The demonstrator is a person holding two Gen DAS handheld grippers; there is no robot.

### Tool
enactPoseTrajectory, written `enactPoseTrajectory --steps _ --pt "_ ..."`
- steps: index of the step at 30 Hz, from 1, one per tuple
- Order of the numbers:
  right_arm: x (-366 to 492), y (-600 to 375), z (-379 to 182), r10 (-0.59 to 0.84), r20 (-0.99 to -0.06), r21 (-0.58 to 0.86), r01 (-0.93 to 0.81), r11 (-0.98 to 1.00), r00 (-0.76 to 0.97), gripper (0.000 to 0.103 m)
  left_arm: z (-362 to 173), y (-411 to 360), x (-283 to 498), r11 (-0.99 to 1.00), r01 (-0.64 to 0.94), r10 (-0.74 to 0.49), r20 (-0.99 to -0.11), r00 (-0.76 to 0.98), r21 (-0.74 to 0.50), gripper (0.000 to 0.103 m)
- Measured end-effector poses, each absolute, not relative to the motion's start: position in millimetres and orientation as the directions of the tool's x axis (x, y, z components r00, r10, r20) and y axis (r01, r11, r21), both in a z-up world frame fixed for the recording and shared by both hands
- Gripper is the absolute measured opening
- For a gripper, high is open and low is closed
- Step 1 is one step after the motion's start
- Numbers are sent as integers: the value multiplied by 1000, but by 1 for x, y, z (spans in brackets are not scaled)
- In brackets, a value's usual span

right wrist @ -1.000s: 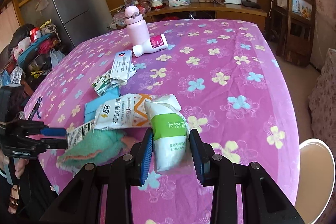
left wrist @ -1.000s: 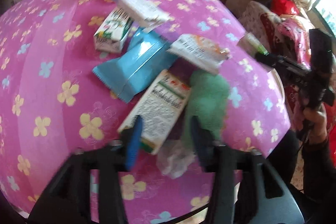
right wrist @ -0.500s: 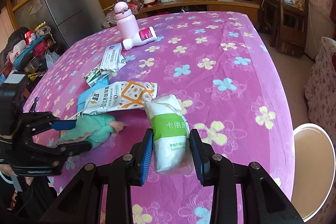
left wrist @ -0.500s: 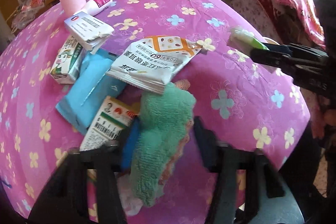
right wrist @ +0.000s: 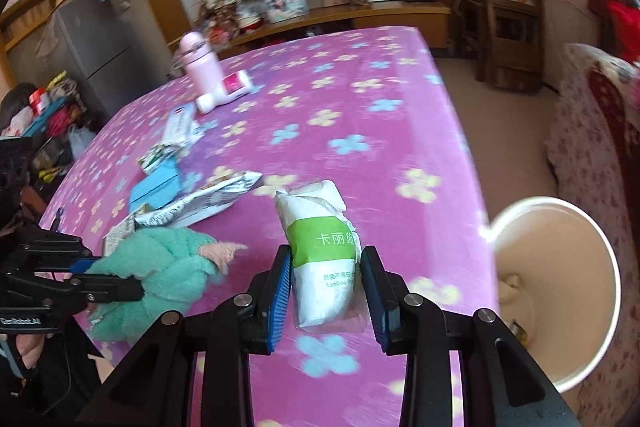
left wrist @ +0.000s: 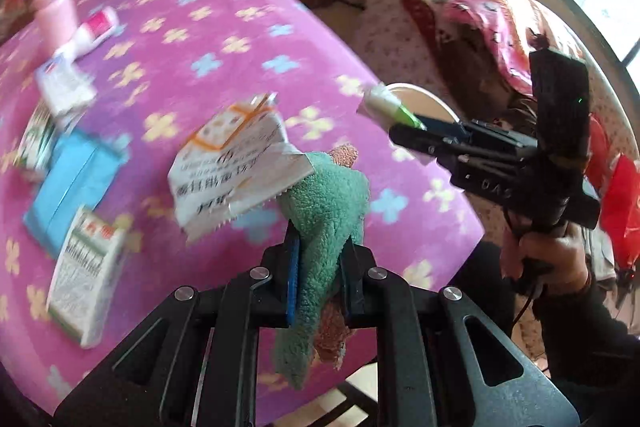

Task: Collect trash
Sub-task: 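Carry the green towel and tissue pack toward the white bucket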

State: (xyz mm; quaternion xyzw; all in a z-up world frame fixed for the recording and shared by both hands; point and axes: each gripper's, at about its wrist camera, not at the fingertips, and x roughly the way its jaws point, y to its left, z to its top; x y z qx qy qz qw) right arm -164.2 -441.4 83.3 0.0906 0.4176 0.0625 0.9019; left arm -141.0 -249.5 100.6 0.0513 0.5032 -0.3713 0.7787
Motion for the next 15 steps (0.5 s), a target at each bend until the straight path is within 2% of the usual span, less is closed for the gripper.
enactPoseTrajectory --steps 10,15 --pt "-206 -532 80 26 -755 182 172 968 655 33 101 -336 -149 607 678 -620 -781 78 -415 13" --pt "-222 -570 69 -18 -772 188 256 948 636 33 79 -380 -147 563 664 -621 -782 -51 -491 13"
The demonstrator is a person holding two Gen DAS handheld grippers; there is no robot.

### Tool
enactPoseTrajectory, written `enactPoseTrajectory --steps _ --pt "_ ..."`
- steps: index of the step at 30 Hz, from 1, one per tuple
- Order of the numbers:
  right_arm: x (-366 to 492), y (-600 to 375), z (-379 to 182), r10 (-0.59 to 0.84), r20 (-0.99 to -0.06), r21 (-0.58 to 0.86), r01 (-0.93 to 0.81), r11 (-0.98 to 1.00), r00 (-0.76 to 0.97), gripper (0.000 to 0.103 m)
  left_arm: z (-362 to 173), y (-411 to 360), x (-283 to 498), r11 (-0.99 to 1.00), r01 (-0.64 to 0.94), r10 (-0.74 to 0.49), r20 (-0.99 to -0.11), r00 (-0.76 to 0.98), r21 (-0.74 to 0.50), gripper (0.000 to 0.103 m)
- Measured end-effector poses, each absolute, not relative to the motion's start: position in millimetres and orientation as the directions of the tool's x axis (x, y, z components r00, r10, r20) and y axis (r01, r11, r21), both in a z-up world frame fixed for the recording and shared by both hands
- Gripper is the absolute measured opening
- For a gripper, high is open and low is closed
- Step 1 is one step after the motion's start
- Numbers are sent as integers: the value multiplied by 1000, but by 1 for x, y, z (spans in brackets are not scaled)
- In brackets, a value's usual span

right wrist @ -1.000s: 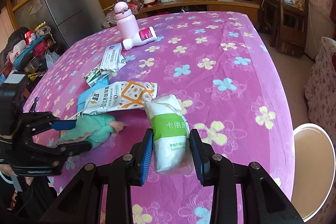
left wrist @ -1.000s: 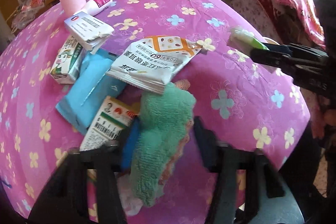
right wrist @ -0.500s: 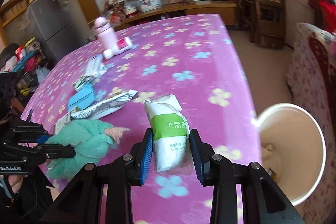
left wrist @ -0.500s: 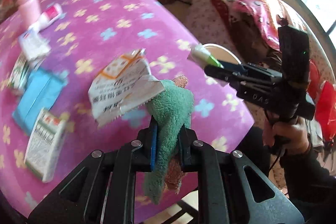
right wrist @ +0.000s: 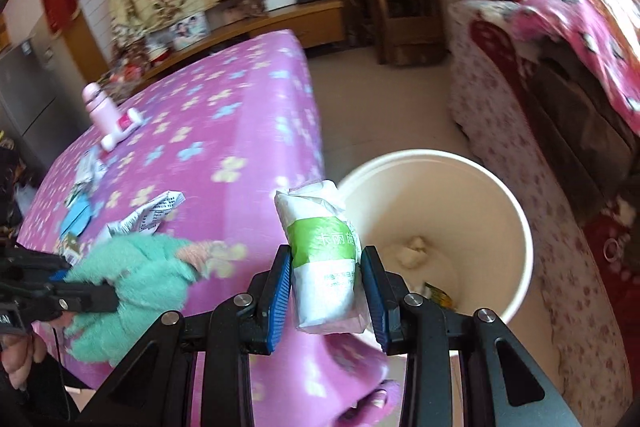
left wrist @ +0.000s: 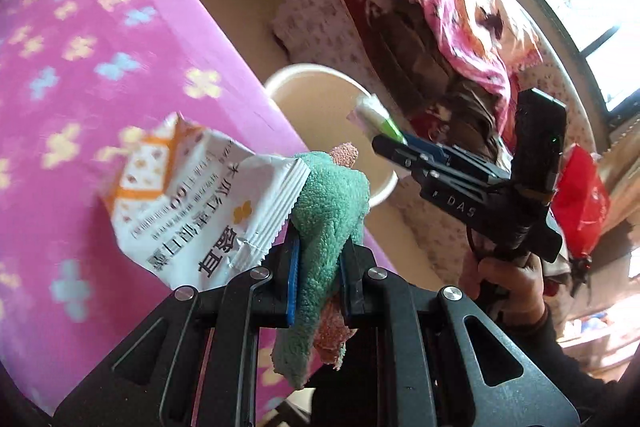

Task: Collect trash
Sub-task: 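Carry the green towel and tissue pack toward the white bucket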

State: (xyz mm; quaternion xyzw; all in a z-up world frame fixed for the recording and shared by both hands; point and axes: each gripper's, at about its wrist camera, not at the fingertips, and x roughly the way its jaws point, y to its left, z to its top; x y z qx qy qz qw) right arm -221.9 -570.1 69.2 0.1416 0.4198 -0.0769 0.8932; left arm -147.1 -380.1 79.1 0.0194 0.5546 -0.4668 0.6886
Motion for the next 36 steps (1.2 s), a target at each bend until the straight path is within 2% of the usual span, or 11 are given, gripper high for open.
enactPoseTrajectory --steps 12,16,20,24,30,36 --pt "-229 -593 57 -10 -777 220 288 932 629 33 48 -387 -164 505 651 -599 -773 -207 -566 13" --pt "-225 -584 62 4 -768 225 263 938 641 33 53 -355 -149 568 650 -582 -805 -116 -505 13" --pt "-220 -577 65 16 -761 228 244 943 649 33 58 -308 -107 694 558 -558 -829 18 -455 12" --pt "-216 -572 65 24 -758 231 234 944 652 33 61 -280 -100 699 501 -593 -805 8 -510 12" --pt "-215 -575 63 19 -760 231 243 942 649 33 69 -336 -142 605 619 -599 -798 -59 -500 12" --pt "-220 -593 55 -8 -773 225 286 931 634 33 81 -398 -143 602 666 -595 -804 6 -441 12"
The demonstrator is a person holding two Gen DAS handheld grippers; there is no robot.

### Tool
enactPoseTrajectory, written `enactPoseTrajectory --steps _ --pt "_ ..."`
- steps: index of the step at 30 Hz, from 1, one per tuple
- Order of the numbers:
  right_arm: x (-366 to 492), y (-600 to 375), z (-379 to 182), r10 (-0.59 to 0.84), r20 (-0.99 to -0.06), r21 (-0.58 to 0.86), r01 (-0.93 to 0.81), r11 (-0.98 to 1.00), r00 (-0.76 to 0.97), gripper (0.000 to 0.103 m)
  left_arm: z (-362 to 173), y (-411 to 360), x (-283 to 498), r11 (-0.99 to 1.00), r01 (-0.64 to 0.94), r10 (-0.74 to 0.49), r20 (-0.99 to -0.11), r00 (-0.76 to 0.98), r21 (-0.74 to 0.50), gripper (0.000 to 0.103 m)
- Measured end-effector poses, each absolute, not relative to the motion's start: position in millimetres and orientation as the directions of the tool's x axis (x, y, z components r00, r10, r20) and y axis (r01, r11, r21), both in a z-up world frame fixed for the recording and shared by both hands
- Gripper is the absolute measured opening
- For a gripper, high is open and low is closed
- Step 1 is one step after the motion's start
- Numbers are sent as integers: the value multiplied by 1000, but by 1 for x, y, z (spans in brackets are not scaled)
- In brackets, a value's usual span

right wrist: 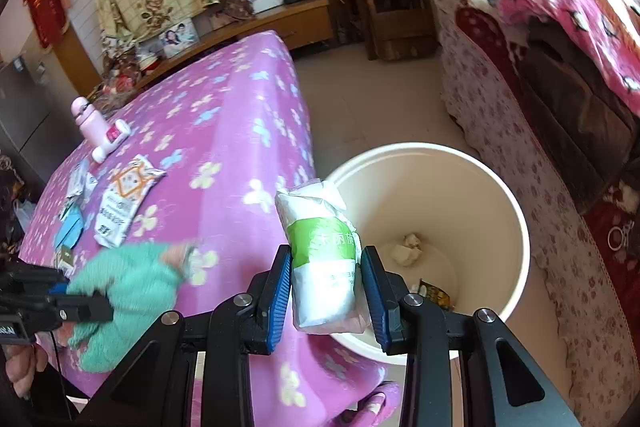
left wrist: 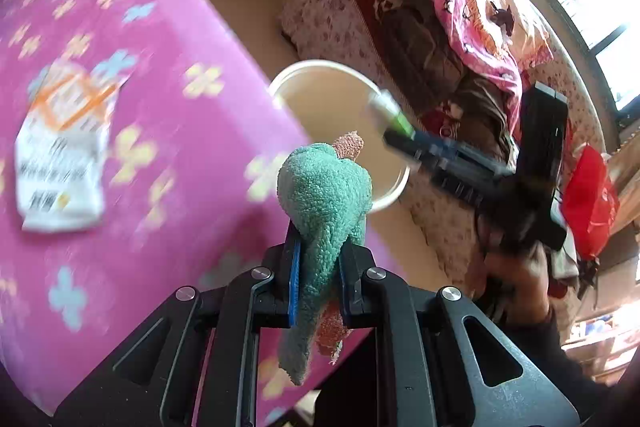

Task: Collect trash
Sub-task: 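Carry the green towel and tissue pack toward the white bucket, then open both grippers over the bucket to drop the towel and tissue pack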

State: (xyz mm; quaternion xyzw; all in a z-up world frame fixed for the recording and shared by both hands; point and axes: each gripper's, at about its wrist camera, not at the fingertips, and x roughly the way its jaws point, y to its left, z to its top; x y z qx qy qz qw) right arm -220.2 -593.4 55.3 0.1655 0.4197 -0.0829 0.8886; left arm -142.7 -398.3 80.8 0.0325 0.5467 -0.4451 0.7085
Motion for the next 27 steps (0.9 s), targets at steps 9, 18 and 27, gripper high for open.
enactPoseTrajectory --steps 9,18,27 --pt "-221 -633 36 -101 -795 201 417 886 599 49 72 -476 -128 635 670 -595 -796 107 -385 15" --pt "-221 -644 30 -134 -801 190 461 867 584 57 60 -469 -114 670 612 -604 -788 120 -420 44" --pt "-217 -622 31 -104 -806 196 430 881 582 57 66 -447 -117 701 605 -577 -799 169 -378 49"
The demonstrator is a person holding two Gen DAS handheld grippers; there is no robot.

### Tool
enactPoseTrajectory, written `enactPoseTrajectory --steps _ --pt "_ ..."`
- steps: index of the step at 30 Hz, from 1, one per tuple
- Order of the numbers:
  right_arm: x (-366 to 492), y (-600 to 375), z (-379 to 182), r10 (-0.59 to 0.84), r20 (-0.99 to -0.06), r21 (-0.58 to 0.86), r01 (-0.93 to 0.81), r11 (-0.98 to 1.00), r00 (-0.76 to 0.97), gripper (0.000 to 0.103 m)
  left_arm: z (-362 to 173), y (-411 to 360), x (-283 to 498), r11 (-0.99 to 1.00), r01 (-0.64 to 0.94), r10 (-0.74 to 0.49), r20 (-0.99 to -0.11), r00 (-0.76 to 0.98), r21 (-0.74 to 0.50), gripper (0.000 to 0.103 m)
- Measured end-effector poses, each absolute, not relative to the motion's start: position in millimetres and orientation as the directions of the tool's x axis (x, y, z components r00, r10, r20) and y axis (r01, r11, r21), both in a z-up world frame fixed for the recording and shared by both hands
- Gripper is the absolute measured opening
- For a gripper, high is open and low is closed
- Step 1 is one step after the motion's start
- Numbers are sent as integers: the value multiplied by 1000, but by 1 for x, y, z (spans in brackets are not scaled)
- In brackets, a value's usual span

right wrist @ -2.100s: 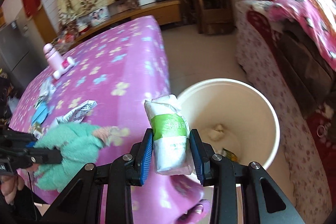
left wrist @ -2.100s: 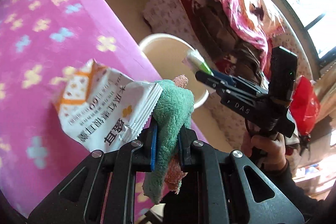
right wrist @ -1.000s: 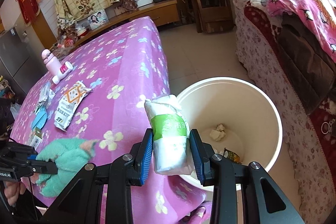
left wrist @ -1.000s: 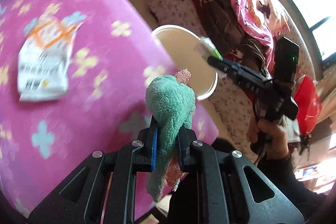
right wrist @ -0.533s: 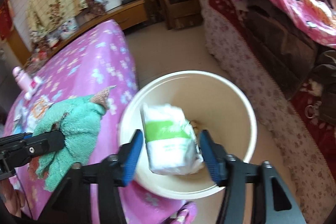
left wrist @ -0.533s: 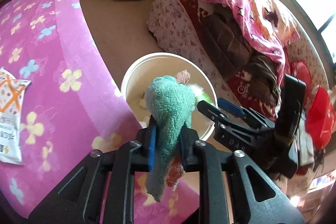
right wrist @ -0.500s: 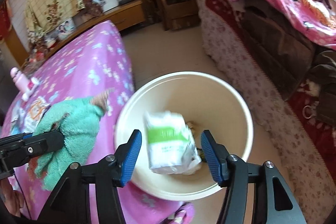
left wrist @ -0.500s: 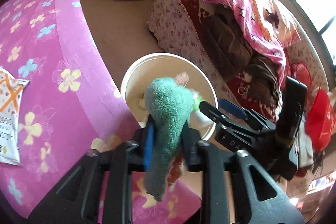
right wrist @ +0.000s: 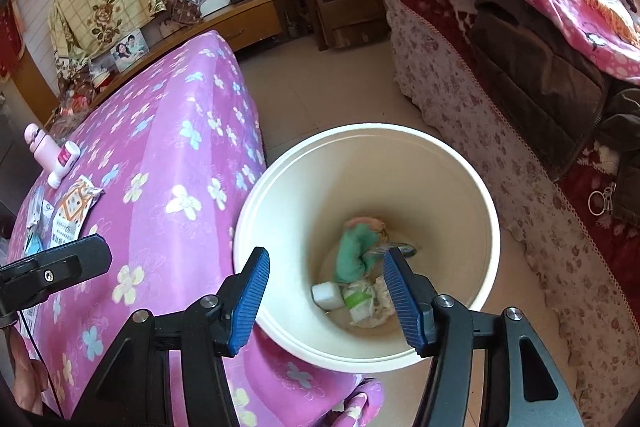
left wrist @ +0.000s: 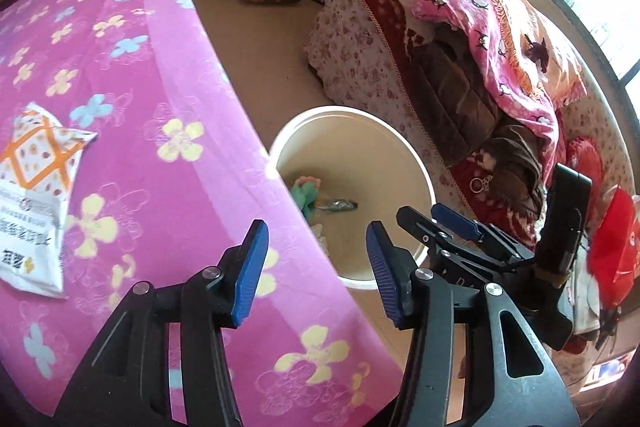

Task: Collect trash
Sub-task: 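Open both grippers over the bucket to drop the towel and tissue pack, then move both tools back over the table toward the remaining trash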

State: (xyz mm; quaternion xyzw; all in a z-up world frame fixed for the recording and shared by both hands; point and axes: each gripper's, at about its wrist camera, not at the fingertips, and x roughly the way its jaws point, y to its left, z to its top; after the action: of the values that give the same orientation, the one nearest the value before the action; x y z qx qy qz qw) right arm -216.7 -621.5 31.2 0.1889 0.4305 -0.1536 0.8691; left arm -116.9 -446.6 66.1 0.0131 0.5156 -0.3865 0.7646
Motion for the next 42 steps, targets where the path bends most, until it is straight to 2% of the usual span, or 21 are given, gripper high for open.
enactPoseTrajectory --steps 14,24,36,42 --pt "-212 -567 47 -77 -798 186 366 912 598 61 76 -381 -126 778 568 -497 -816 294 -270 49" --pt "-202 -517 64 -66 -785 153 297 942 615 62 82 -299 -128 820 501 -477 -815 329 -278 49" --pt "-182 -449 69 18 -788 166 184 969 616 63 97 -184 -142 852 453 -443 -824 353 -263 49" --pt "-170 -414 68 77 -794 182 114 977 603 66 97 -126 -155 868 420 -421 -841 339 -265 55"
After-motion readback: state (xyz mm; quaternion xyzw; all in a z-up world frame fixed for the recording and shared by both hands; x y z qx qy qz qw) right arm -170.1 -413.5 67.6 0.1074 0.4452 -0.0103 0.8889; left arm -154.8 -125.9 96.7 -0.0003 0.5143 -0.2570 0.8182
